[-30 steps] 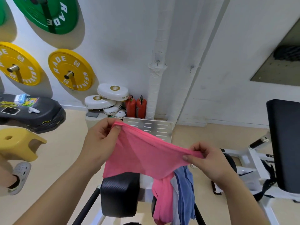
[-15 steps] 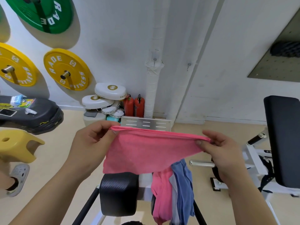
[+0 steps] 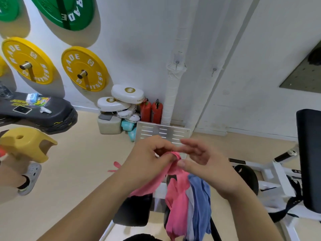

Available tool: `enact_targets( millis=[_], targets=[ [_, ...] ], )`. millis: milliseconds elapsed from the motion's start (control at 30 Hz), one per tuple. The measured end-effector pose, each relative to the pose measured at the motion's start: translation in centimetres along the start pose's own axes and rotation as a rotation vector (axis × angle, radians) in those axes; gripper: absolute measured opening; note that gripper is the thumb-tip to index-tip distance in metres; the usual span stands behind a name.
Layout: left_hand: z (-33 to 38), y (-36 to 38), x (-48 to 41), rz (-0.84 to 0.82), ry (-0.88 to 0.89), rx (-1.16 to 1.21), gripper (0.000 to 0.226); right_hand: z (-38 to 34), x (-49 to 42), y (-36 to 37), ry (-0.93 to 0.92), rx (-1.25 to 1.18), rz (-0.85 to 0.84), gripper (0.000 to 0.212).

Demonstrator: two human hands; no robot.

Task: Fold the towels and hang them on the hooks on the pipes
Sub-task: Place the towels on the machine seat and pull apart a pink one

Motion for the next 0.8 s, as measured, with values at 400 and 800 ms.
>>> enact_targets(
  millis=[400, 800],
  targets=[
    [-3.6, 2.4, 1.3, -0.262, -0.082, 0.068, 0.035, 2.0, -0.2, 0.2, 0.014, -0.076, 0.221, 0.018],
    [-7.4, 1.6, 2.2, -0.406, -0.258, -0.067, 0.025, 5.4, 4.5, -12.0, -0.007, -0.005, 0.917, 0.012]
  ],
)
Point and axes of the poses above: each hand's wrist, its own x-axis away from the middle knuckle, its own y-axis out of the palm, z = x × y, the point moved 7 cm from there along -x, towards the middle knuckle, and after that the axes turned 10 degrees about y, right-handed, at the moved point
